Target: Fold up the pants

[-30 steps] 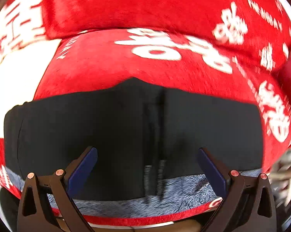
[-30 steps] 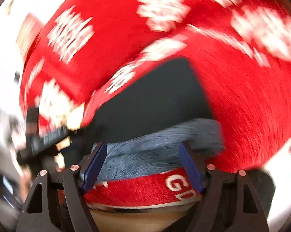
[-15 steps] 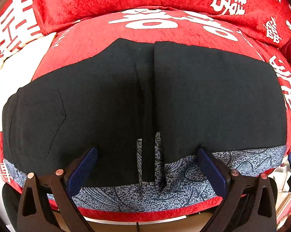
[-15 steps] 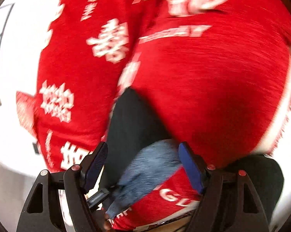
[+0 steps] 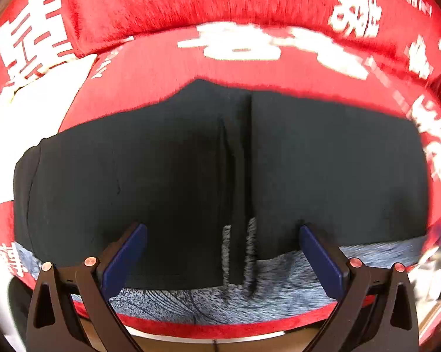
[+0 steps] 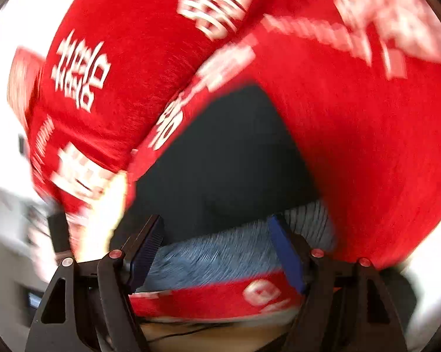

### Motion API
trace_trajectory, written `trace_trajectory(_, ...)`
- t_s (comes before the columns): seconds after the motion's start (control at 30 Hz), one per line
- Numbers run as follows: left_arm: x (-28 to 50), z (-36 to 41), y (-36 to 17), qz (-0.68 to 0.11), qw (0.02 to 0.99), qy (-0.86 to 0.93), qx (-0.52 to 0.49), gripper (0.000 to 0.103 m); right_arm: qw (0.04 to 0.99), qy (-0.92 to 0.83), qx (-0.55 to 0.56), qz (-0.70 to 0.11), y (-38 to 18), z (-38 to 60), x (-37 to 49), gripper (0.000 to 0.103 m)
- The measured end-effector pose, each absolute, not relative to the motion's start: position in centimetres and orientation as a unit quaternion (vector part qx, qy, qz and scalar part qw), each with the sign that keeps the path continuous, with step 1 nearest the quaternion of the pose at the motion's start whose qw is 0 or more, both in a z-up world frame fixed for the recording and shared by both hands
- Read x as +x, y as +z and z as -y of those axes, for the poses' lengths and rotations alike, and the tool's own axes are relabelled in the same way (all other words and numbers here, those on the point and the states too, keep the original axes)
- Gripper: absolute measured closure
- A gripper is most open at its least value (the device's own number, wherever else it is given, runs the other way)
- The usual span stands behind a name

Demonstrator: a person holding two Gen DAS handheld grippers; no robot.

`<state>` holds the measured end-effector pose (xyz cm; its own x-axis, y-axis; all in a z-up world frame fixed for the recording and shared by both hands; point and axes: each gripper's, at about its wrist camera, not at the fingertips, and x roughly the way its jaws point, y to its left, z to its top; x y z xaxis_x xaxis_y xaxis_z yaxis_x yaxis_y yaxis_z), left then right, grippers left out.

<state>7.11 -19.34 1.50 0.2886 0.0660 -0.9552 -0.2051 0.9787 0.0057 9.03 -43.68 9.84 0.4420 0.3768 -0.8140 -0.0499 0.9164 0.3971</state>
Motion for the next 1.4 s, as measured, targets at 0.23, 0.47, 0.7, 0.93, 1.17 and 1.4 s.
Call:
trace_trajectory(0.23, 7.0, 18.4, 0.9, -0.587, 0.801, 0.073, -0.086, 0.000, 0.820, 0.099, -0.106, -0.554, 6.8, 37.6, 16.2, 0.017)
trace_trajectory(0.47, 6.6, 18.0, 0.5, -0.583, 0.805, 0.056, -0.095, 0.000, 0.818, 0.091, -0.119, -0.556, 6.4, 37.3, 15.8, 0.004)
trace_trajectory(0.7, 6.4, 18.0, 0.8, -0.579, 0.810, 0.052, -0.083, 0.000, 0.822, 0.095, -0.135, -0.545, 6.4, 38.0, 7.0, 0.005)
trace_trajectory(0.93, 5.1, 16.5, 1.3, -0.572, 0.812, 0.049, -0.106, 0.000, 0.854, 0.113, -0.135, -0.489, 10.5, 35.5, 9.0, 0.005)
trace_trajectory(1.17, 3.9, 16.2, 1.6, -0.574, 0.813, 0.024, -0.093, 0.000, 0.823, 0.086, -0.165, -0.536, 5.7, 31.8, 14.7, 0.003)
trace_trajectory(1.4, 1.7, 11.6, 2.7, -0.551, 0.825, 0.063, -0.111, 0.000, 0.815, 0.126, -0.176, -0.537, 5.2, 27.4, 12.4, 0.002)
